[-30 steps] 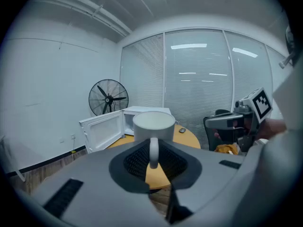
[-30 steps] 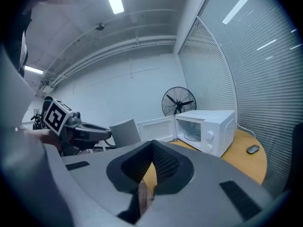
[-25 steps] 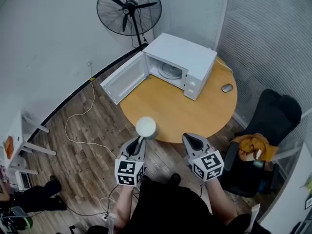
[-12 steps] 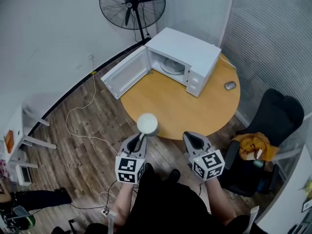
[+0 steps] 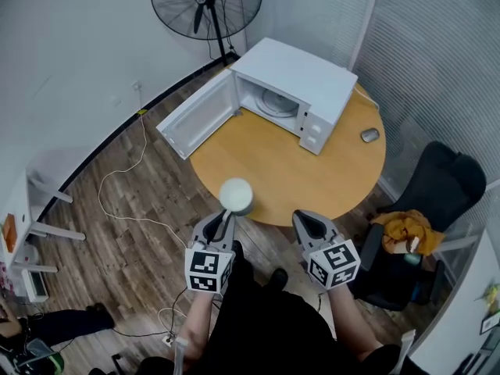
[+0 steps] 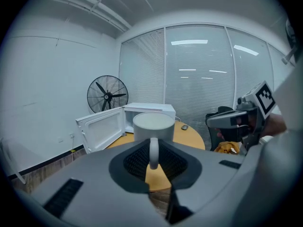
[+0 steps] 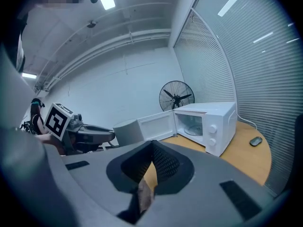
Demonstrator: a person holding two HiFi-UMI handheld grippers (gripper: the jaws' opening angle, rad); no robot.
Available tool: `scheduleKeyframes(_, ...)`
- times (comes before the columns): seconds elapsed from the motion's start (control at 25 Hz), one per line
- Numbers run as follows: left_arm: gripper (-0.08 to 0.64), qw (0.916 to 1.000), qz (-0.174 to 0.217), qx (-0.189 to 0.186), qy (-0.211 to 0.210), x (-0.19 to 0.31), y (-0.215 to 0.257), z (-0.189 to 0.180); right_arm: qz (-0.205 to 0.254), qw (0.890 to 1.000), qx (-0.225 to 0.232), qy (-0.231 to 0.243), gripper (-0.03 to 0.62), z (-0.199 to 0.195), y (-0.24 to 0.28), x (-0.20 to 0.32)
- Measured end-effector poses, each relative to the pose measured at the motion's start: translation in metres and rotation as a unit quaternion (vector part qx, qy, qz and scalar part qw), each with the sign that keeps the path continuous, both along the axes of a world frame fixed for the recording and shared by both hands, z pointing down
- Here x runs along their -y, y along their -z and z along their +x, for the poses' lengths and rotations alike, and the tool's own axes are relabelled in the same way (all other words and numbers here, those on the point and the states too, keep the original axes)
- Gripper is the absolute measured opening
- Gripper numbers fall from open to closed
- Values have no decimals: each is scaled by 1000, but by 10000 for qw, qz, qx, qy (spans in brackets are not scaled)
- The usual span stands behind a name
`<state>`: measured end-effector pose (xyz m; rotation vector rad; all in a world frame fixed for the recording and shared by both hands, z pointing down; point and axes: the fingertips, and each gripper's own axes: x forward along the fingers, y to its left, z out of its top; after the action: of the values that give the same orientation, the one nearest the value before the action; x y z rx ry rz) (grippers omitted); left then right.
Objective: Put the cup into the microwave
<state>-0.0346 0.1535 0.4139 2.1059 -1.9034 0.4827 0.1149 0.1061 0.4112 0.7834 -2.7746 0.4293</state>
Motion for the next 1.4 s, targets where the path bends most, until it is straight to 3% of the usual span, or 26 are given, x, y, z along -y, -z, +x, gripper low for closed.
scheduleKeyframes(0.72,43,9963,-89,20,-860,96,1,-93,-60,9961,-119,-867,9,-89,11,70)
scheduleKeyframes(1.4,43,9855,-190,113,-1684,133,-18,-138,-257,9860,-219,-1632,9,-134,-7,80)
